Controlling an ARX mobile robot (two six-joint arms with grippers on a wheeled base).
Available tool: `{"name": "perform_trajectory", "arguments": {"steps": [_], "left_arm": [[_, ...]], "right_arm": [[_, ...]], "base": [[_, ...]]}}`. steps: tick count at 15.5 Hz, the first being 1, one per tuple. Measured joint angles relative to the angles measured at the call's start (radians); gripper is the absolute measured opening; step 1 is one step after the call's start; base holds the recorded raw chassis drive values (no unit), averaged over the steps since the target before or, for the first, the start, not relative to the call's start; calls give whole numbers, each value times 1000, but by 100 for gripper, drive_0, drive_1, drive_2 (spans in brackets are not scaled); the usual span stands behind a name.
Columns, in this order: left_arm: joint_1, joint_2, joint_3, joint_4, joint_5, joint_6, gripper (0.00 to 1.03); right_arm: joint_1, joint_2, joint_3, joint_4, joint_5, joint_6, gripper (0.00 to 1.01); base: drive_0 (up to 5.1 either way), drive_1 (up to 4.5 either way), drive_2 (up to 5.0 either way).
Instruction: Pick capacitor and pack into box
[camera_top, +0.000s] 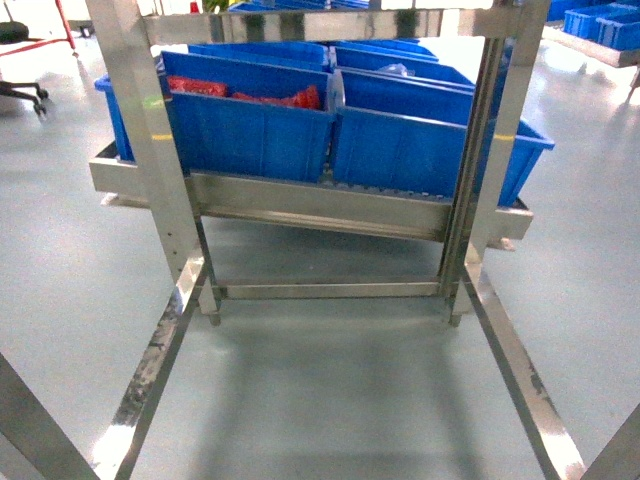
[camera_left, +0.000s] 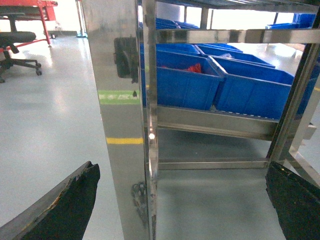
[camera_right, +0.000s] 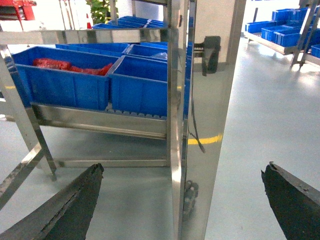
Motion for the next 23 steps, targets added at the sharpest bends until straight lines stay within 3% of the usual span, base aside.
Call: {"name": "perform_trajectory", "arguments": {"steps": [23], "left_arm": [[0,0,0,8,0,0,98]], "right_arm": [[0,0,0,6,0,-1,98]], "base": [[0,0,0]]}}
